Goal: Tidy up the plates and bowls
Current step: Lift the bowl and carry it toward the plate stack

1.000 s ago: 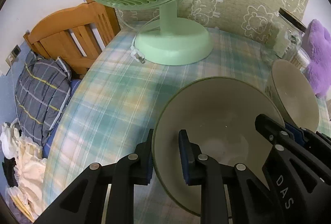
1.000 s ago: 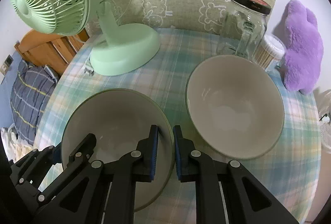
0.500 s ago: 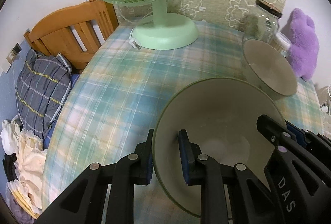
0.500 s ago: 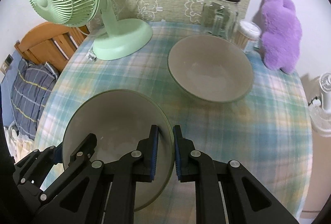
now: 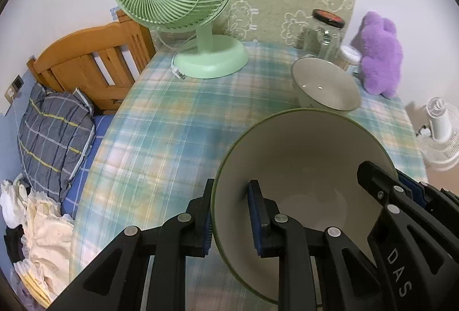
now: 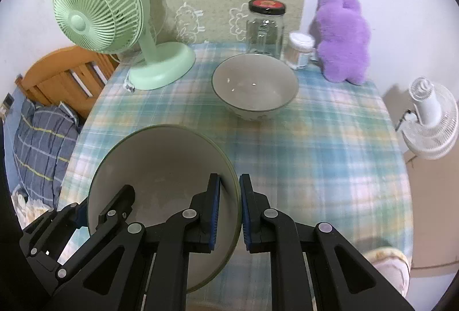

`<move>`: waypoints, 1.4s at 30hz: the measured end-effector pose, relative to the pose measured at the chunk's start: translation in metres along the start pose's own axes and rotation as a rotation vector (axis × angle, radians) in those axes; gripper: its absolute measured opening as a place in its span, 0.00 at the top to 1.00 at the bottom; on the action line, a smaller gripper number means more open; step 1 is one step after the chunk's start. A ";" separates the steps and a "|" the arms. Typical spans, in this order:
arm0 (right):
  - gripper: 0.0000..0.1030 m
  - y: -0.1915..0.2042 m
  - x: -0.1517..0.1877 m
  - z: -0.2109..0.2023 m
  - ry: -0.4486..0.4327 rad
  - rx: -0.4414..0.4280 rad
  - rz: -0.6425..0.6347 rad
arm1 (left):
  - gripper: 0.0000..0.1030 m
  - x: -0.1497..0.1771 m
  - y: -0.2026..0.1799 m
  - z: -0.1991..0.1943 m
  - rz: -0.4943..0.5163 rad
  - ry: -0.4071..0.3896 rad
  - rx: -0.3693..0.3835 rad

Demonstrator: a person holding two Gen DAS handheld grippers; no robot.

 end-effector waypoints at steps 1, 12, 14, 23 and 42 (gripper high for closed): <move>0.84 -0.001 0.002 -0.004 -0.003 0.004 0.004 | 0.81 0.002 -0.001 -0.005 0.007 -0.005 0.002; 0.84 -0.006 0.036 -0.060 -0.041 0.043 0.047 | 0.81 0.032 -0.006 -0.052 0.062 -0.041 0.035; 0.84 -0.007 0.044 -0.067 -0.045 0.050 0.052 | 0.81 0.038 -0.008 -0.058 0.074 -0.047 0.040; 0.84 -0.016 0.078 -0.091 -0.047 0.085 0.081 | 0.81 0.068 -0.018 -0.073 0.108 -0.038 0.076; 0.84 -0.030 0.136 -0.073 0.060 0.121 0.116 | 0.81 0.122 -0.026 -0.046 0.138 0.080 0.119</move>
Point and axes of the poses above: each gripper's, at about its wrist camera, not at the fingertips, and z roughly the way its jaws point, y to its left, x to its underside, the point moved 4 cm from there along z, roughly the way its jaws point, and after that the axes turned 3 degrees about z, right-handed, at the moved point
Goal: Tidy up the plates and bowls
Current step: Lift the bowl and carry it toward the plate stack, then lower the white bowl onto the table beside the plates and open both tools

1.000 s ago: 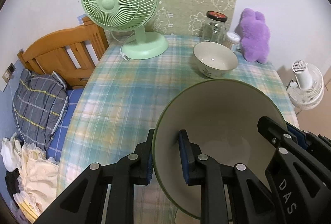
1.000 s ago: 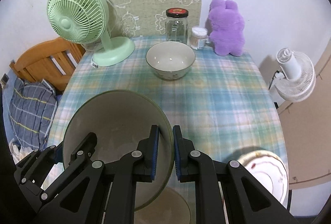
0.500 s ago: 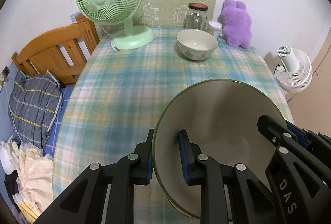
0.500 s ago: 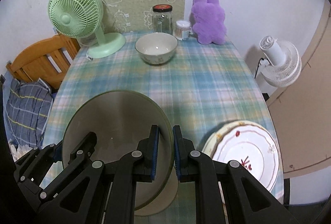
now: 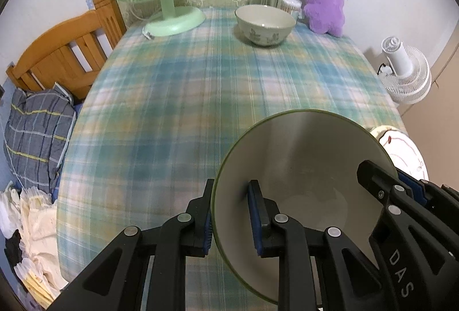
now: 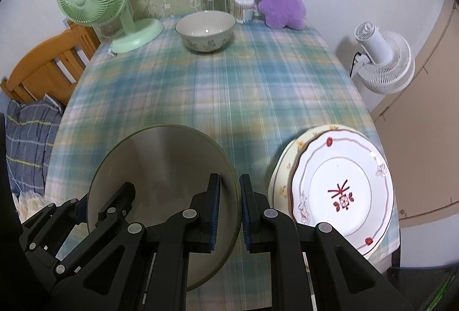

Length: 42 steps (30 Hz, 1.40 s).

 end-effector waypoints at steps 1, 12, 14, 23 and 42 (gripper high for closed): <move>0.84 0.000 0.002 0.002 0.006 0.002 0.002 | 0.81 0.001 0.000 0.002 0.000 0.005 0.003; 0.84 0.003 0.009 0.019 0.048 0.009 -0.003 | 0.81 0.009 0.003 0.018 -0.007 0.038 0.000; 0.84 0.004 0.010 0.022 0.056 0.010 -0.006 | 0.81 0.010 0.004 0.022 -0.011 0.047 0.001; 0.84 0.005 0.013 0.033 0.068 0.038 -0.030 | 0.81 0.015 0.000 0.031 -0.010 0.069 0.011; 0.72 -0.001 0.022 0.032 0.083 0.012 -0.018 | 0.34 0.023 -0.010 0.018 0.055 0.043 0.024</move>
Point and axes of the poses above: each gripper's, at about its wrist camera, not at the fingertips, and z roughly the way its jaws point, y to its left, x to its underside, the point moved 4 cm from there along z, roughly the way its jaws point, and after that the axes turned 3 degrees about z, right-handed, at the moved point
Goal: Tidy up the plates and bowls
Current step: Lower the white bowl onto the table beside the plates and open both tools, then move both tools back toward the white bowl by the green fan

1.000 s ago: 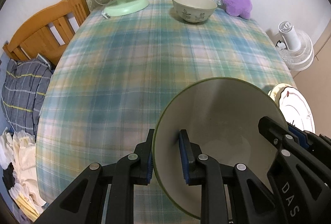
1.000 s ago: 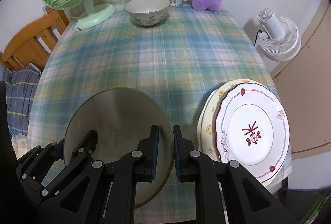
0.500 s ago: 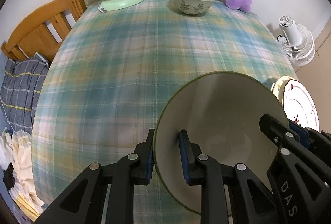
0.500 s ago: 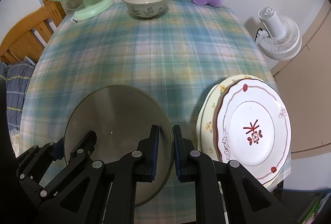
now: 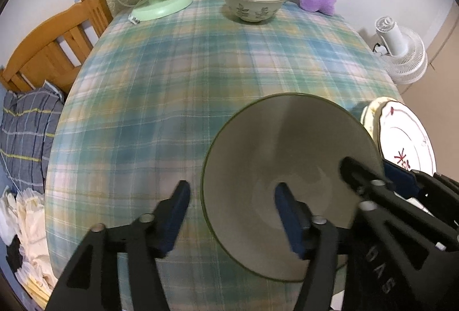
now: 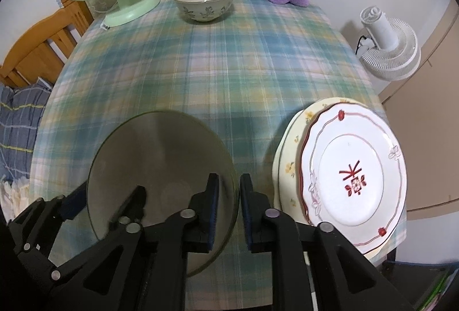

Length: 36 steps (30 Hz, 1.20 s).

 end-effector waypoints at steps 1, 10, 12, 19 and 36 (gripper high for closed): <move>0.61 0.000 0.001 -0.001 0.001 -0.007 0.003 | 0.31 0.001 -0.001 -0.002 0.005 -0.002 0.007; 0.36 -0.006 0.003 -0.025 -0.049 -0.030 0.036 | 0.15 -0.007 0.001 -0.030 0.022 -0.044 0.037; 0.34 -0.008 0.000 -0.034 -0.068 -0.029 0.045 | 0.13 -0.012 0.001 -0.037 0.023 -0.066 0.037; 0.29 -0.010 -0.019 -0.059 -0.132 -0.027 0.034 | 0.13 -0.032 0.002 -0.059 0.014 -0.128 0.029; 0.28 -0.020 -0.105 -0.078 -0.230 -0.075 -0.057 | 0.13 -0.113 -0.010 -0.070 -0.040 -0.212 -0.037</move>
Point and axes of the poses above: each gripper's, at about its wrist camera, not at the fingertips, and z roughly the way its jaws point, y to its left, x to its underside, the point moved 4 cm from there along z, roughly the way its jaws point, and after that the axes turned 3 degrees about z, right-handed, at the moved point
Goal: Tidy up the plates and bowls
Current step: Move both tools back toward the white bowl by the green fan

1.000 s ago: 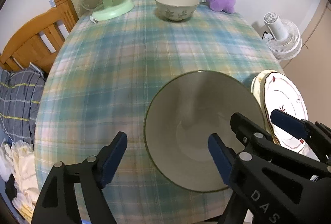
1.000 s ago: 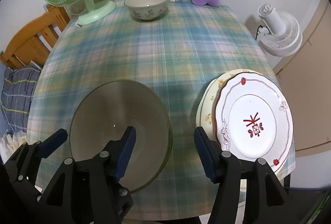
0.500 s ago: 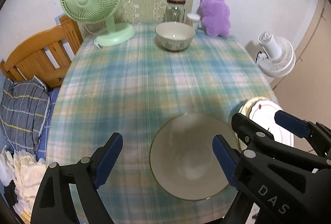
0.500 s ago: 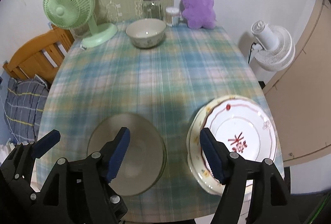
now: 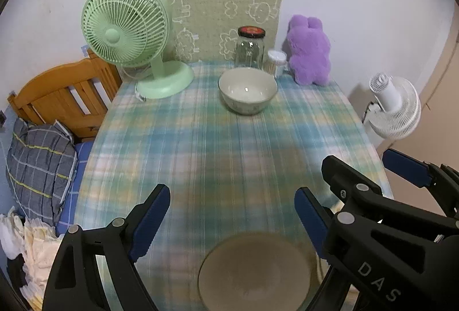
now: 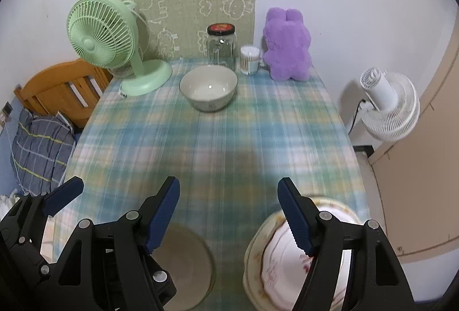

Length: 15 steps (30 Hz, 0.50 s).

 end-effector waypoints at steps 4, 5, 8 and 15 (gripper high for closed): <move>0.28 -0.006 -0.027 0.008 -0.014 -0.018 -0.025 | 0.13 -0.029 -0.004 0.009 -0.023 -0.018 -0.028; 0.28 -0.009 -0.034 0.010 -0.018 -0.023 -0.030 | 0.13 -0.035 -0.006 0.010 -0.027 -0.022 -0.037; 0.28 -0.015 -0.057 0.017 -0.033 -0.043 -0.041 | 0.13 -0.055 -0.010 0.016 -0.037 -0.036 -0.064; 0.28 -0.028 -0.106 0.045 -0.052 -0.094 -0.064 | 0.13 -0.096 -0.018 0.041 -0.067 -0.050 -0.122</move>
Point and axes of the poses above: each gripper's, at about its wrist camera, not at the fingertips, and z roughly the way its jaws point, y to its left, x to its underside, the point moved 4 cm from there along z, roughly the way its jaws point, and after that the axes turned 3 degrees about z, right-handed, at the moved point
